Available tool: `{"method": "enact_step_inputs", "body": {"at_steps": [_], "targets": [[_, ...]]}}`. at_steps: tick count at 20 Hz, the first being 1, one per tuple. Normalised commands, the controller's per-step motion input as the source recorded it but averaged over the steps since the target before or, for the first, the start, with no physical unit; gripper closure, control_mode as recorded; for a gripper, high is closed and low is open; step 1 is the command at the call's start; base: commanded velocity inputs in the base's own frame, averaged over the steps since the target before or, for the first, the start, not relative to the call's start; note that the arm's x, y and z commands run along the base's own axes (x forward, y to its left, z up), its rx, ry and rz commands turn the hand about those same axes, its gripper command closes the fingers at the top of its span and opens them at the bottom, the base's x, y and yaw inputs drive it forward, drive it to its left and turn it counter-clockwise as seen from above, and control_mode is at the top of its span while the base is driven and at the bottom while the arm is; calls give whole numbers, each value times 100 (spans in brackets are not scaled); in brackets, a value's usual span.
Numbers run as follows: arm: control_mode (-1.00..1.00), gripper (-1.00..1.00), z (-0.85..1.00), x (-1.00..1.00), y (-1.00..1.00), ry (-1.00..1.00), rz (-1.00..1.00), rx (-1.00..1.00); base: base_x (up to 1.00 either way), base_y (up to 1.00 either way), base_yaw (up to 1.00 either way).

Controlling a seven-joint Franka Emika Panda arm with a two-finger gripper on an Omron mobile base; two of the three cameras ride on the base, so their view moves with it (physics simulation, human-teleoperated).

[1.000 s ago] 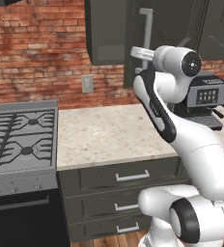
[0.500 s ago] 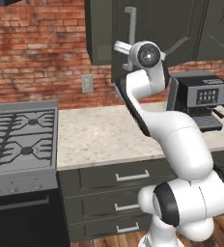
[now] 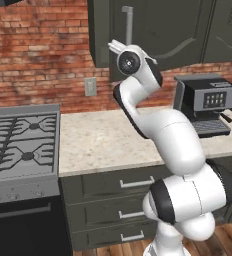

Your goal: Open the cabinet. Pick the soap dispenser and place it next to the sink. Then close the cabinet.

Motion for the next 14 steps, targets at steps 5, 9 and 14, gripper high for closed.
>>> {"method": "enact_step_inputs", "body": {"at_steps": [5, 9, 14], "targets": [[-100, -100, 2, 32, -41, 0, 0, 0, 0, 0, 0], [-100, -100, 2, 43, -45, 0, 2, 0, 0, 0, 0], [-100, -100, 0, 69, -42, 3, 8, 0, 0, 0, 0]]}}
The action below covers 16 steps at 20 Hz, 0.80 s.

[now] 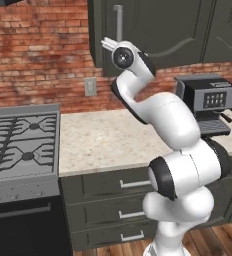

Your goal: Open the cabinet. Pick the soap dispenser and place it next to the sink. Then close the cabinet.

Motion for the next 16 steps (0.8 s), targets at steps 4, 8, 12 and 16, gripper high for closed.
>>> {"method": "enact_step_inputs", "body": {"at_steps": [4, 8, 12, 16], "targets": [[-100, -100, 0, 63, -39, 2, 9, 0, 0, 0, 0], [-100, -100, 0, 55, -40, 1, 8, 0, 0, 0, 0], [-100, -100, 0, 46, -33, 0, 6, 0, 0, 0, 0], [-100, -100, 0, 43, -31, 0, 4, 0, 0, 0, 0]]}}
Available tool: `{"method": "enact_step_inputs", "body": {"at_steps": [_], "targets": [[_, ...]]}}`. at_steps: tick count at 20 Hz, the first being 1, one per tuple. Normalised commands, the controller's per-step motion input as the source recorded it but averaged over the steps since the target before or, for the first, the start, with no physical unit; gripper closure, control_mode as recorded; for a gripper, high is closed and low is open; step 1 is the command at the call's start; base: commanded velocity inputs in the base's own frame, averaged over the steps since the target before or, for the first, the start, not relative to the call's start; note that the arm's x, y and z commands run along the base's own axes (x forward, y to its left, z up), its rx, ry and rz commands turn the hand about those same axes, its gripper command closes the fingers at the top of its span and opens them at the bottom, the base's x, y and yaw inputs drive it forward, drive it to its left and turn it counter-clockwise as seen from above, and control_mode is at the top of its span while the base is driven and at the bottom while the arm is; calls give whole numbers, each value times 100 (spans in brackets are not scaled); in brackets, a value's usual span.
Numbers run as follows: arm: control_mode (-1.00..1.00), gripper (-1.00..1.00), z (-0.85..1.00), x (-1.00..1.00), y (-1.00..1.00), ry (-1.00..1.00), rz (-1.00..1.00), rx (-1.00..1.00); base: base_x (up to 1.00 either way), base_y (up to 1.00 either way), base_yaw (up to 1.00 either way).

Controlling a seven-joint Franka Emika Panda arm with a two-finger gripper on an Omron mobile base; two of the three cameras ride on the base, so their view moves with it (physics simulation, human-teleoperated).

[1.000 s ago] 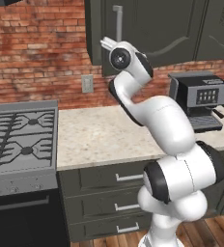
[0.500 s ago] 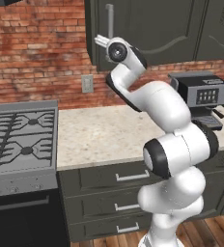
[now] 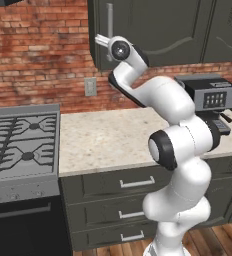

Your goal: Open the cabinet. Pick the soap dispenser and place it next to the sink. Then close the cabinet.

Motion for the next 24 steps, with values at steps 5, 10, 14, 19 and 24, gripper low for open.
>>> {"method": "enact_step_inputs", "body": {"at_steps": [5, 10, 14, 19, 24], "targets": [[-100, -100, 0, 49, -33, 0, 4, 0, 0, 0, 0], [-100, -100, 0, 61, -28, 0, 3, 0, 0, 0, 0], [-100, -100, 0, 67, -29, 0, 2, 0, 0, 0, 0], [-100, -100, 0, 72, -36, 0, 1, 0, 0, 0, 0], [-100, -100, 0, 37, -23, 3, 1, 0, 0, 0, 0]]}}
